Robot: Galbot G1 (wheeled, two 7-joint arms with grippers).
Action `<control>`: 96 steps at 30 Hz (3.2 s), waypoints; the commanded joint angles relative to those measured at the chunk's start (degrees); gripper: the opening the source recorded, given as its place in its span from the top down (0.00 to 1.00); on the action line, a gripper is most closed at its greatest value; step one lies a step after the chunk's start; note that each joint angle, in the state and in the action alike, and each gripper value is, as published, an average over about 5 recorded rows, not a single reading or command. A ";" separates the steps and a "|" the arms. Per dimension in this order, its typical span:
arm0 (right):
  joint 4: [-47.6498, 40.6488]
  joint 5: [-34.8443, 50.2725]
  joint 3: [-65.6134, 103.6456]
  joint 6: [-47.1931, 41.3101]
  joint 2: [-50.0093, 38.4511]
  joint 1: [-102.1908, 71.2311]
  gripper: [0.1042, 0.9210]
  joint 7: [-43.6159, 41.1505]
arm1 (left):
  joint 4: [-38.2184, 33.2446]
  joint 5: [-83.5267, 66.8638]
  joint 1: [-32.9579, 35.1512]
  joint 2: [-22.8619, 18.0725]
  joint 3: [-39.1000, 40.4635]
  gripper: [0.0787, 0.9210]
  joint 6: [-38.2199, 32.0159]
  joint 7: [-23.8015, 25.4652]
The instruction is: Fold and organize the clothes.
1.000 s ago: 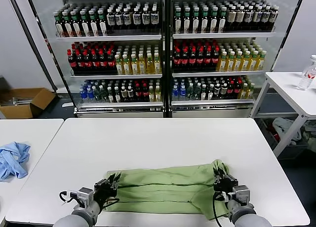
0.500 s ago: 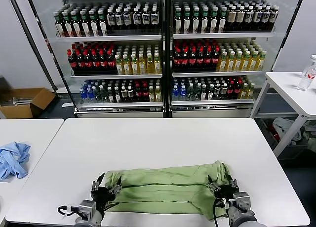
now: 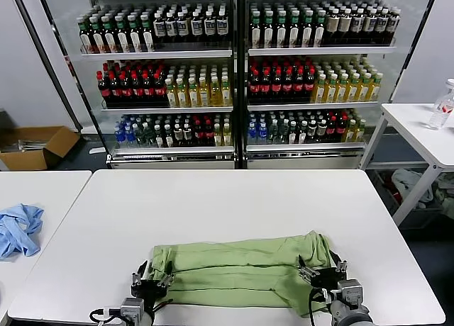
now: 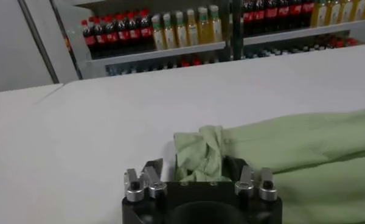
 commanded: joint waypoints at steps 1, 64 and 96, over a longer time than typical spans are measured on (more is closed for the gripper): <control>0.34 0.02 0.22 0.44 -0.33 -0.23 0.12 0.13 | 1.65 -4.07 1.11 -2.29 -0.38 0.38 -0.18 1.73; 6.39 0.03 6.32 4.04 -1.89 -5.58 0.12 -0.56 | -7.07 -45.85 -13.11 0.95 6.95 0.83 10.76 10.80; 5.13 -0.09 6.09 4.09 -1.40 -4.47 0.12 -0.59 | 8.38 -32.02 -9.80 8.07 -7.39 0.12 4.52 12.01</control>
